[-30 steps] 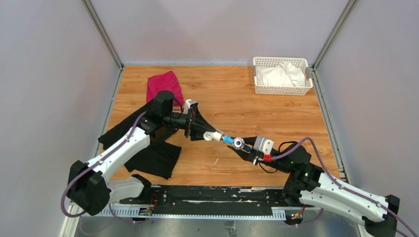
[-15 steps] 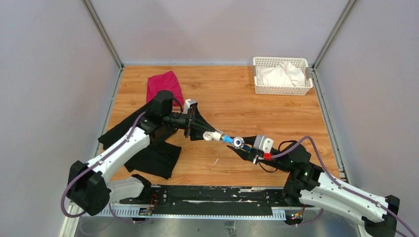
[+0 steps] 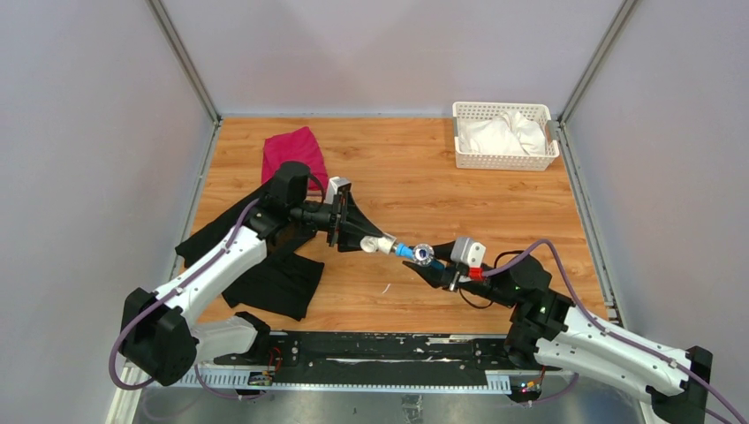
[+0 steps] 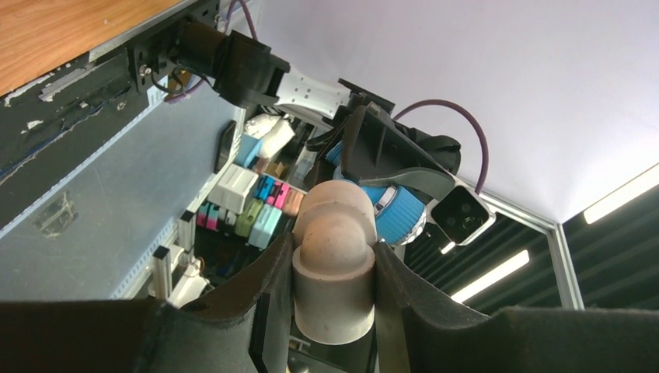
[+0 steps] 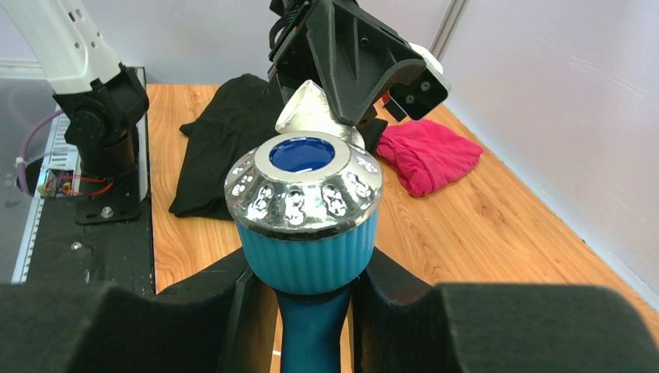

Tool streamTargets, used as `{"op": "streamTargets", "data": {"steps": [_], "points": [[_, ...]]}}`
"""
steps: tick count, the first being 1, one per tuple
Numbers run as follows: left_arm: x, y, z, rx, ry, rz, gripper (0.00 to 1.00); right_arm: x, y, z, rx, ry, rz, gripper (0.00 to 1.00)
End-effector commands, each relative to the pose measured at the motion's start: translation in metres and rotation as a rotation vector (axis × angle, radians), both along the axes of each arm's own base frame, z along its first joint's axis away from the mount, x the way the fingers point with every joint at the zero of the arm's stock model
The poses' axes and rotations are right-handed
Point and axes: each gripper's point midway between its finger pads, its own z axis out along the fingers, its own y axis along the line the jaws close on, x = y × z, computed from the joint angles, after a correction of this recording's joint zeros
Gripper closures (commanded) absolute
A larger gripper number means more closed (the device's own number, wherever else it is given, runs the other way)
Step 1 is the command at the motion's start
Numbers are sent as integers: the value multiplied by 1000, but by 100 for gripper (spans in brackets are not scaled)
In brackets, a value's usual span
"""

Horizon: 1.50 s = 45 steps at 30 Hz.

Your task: Install the water faucets

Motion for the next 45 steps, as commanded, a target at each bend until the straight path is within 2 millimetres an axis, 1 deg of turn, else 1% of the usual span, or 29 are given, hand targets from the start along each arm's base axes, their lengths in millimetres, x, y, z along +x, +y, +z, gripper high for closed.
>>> {"op": "streamTargets", "data": {"steps": [1,6,14,21,25,29,35,41,45], "points": [[-11,-12,14,-51,-43,-53,100,-14,7,43,186,-36,82,100],[-6,-13,17,-70,-82,-12,100,-10,2,48,243,3,50,100],[-5,-13,22,-75,-148,13,100,-10,7,47,246,44,68,100],[-7,-14,32,-109,-249,-13,100,-20,10,47,207,68,120,100],[-7,-14,30,-110,-264,-27,100,-28,12,45,162,86,159,100],[-8,-14,28,-108,-265,-32,100,-30,14,43,140,106,176,100],[-9,-13,30,-112,-281,-31,100,-27,16,41,134,127,167,100],[-10,-12,29,-115,-335,-33,100,-23,16,43,162,206,142,100],[-9,-13,29,-118,-371,-44,100,-21,20,42,155,258,136,100]]}}
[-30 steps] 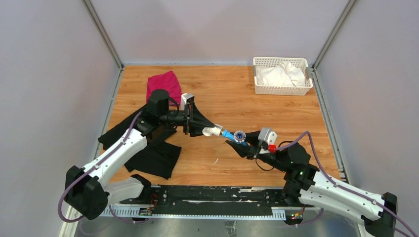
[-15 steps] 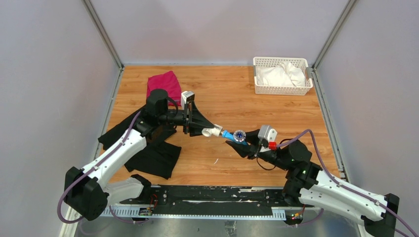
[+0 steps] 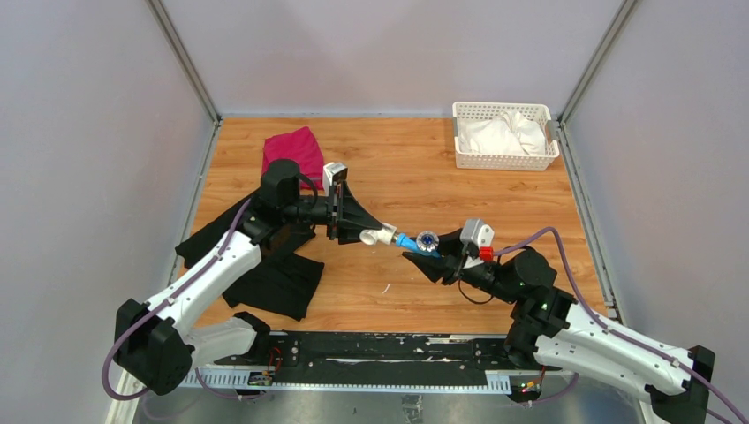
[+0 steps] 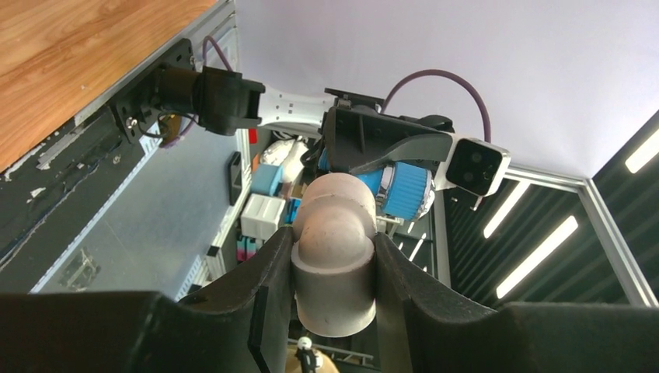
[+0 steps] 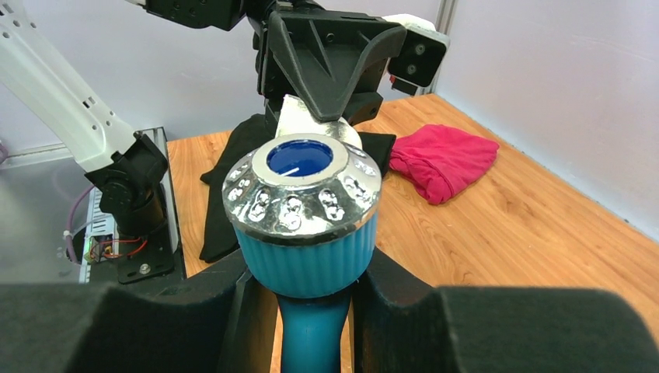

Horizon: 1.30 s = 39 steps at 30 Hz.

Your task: Install the water faucets

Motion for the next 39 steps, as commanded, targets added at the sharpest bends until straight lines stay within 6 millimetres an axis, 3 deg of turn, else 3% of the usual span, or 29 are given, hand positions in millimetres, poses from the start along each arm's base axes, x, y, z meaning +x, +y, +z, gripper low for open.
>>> {"op": "streamTargets", "data": {"steps": [1,17,39], "points": [[-14,-13,1,-17,-154,-75,100,-25,20,16,44,115,162,100],[-11,-16,11,-54,-335,-88,100,-11,20,16,117,240,120,100],[-14,-8,39,-143,-525,-2,100,2,15,14,196,394,241,100]]}}
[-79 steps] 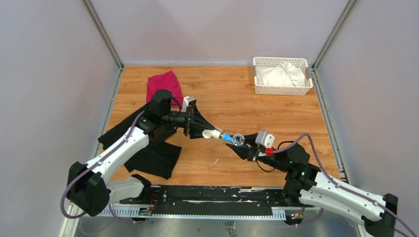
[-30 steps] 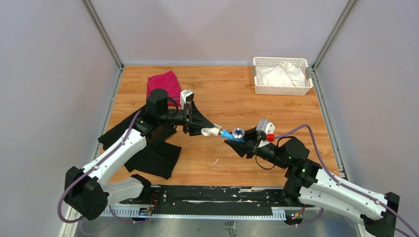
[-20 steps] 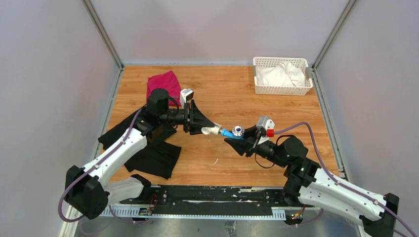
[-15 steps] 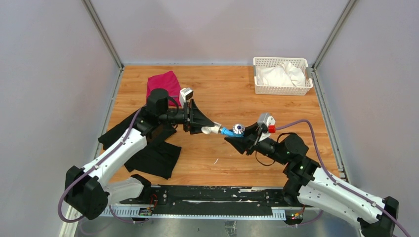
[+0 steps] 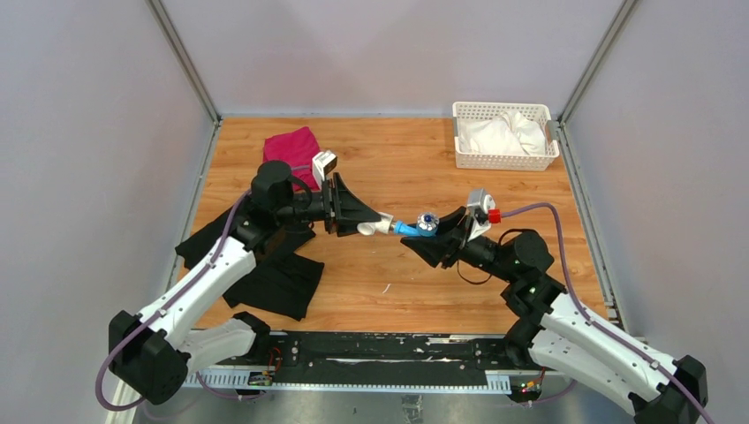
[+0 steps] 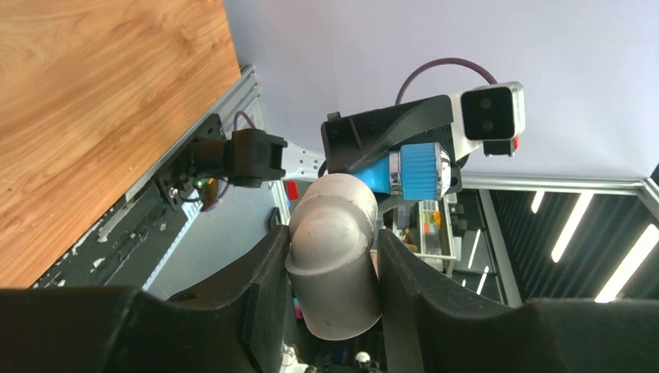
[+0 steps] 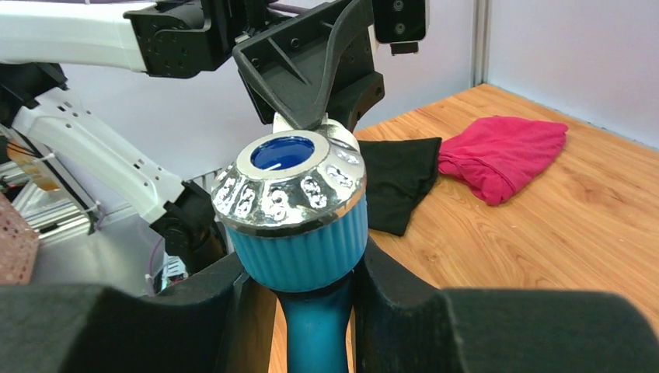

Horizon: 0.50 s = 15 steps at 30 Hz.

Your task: Install the water faucets

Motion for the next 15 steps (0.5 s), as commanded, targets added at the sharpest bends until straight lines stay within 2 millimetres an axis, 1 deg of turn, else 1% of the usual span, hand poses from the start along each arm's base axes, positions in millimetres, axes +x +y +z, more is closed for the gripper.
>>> {"op": "streamTargets", "data": {"steps": [1,5,11,15], "points": [[-31,-10,31,-110,-320,-129,100,-22,11,8,94,161,173,100],[-32,-8,35,-115,-362,-111,100,-21,12,10,96,187,202,100],[-31,-7,31,-109,-387,-97,100,-24,16,18,107,216,249,100],[-29,-5,34,-108,-447,-70,100,-23,18,20,120,255,266,100]]}}
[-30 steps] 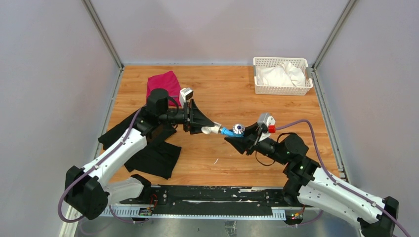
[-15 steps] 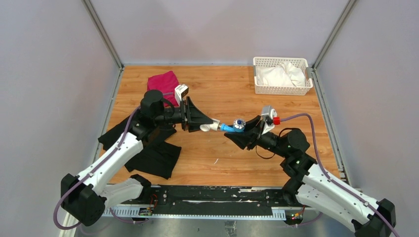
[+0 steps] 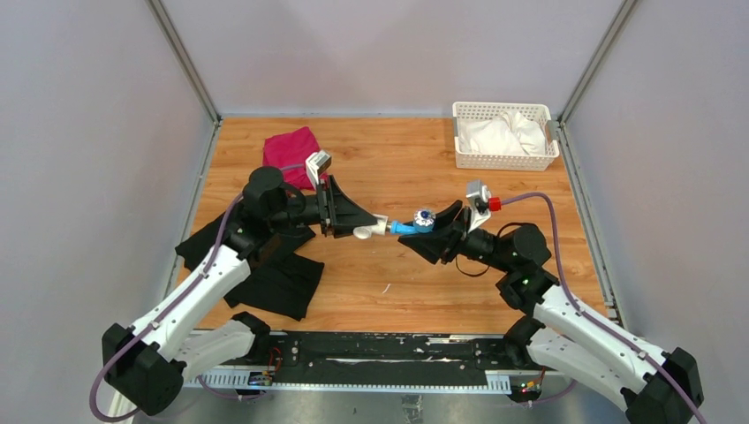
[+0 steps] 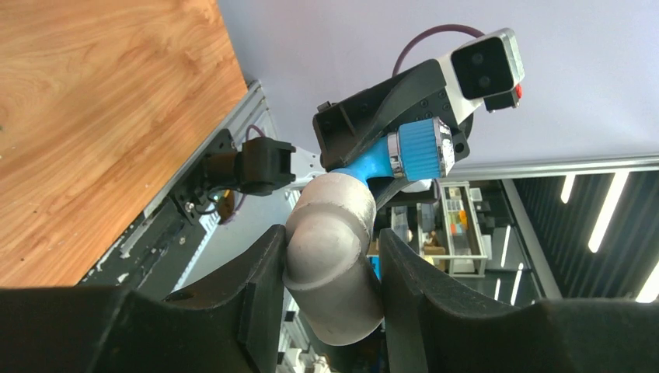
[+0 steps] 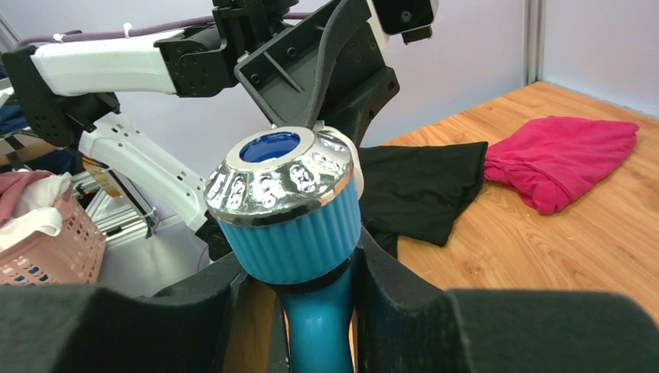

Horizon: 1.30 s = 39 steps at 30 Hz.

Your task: Install the water faucets

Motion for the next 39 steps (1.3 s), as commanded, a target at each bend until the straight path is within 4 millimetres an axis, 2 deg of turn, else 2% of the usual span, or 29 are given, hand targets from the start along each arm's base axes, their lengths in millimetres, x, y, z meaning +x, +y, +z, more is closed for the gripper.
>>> {"op": "streamTargets", "data": {"steps": [1,12,26,39], "points": [[-21,-11,28,-82,-344,-82,100,-19,11,14,56,200,155,100],[-20,5,44,-94,-520,54,100,-11,18,14,89,346,237,100],[-16,7,47,-125,-526,90,100,-5,25,9,108,406,260,100],[-7,4,45,-120,-486,120,100,-2,21,4,104,398,213,100]]}}
